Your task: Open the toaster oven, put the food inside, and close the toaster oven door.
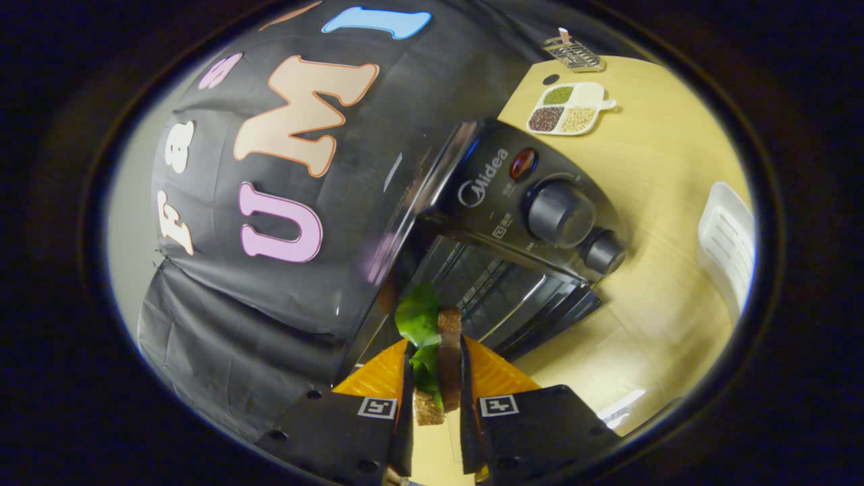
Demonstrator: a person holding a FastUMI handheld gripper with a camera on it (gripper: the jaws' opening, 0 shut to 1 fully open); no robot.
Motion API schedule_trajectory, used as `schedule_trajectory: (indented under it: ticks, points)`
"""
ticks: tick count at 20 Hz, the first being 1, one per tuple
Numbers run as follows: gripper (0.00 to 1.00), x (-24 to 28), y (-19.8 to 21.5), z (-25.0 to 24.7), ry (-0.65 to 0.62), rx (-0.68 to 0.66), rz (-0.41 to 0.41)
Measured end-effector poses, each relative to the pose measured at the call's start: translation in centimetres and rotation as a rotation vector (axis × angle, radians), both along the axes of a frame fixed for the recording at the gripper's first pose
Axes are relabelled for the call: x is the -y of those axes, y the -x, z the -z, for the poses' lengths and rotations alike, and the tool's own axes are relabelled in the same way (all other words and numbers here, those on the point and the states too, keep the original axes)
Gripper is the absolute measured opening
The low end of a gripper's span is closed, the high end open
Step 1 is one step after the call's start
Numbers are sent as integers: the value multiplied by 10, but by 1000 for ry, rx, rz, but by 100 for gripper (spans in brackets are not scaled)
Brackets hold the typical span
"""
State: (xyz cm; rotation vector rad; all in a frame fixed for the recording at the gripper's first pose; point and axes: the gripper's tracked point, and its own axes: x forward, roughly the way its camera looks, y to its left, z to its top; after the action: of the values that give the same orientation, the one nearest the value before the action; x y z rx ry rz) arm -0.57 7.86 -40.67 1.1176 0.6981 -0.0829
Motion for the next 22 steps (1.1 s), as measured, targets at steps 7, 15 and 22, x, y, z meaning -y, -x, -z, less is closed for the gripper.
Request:
schedule_trajectory:
  ticks: [7,15,22]
  points:
    - [30,-11,-16,20,-45,19,32]
    - [30,-4,-43,34,-70,50,99]
    - [30,2,-54,45,-10,55,111]
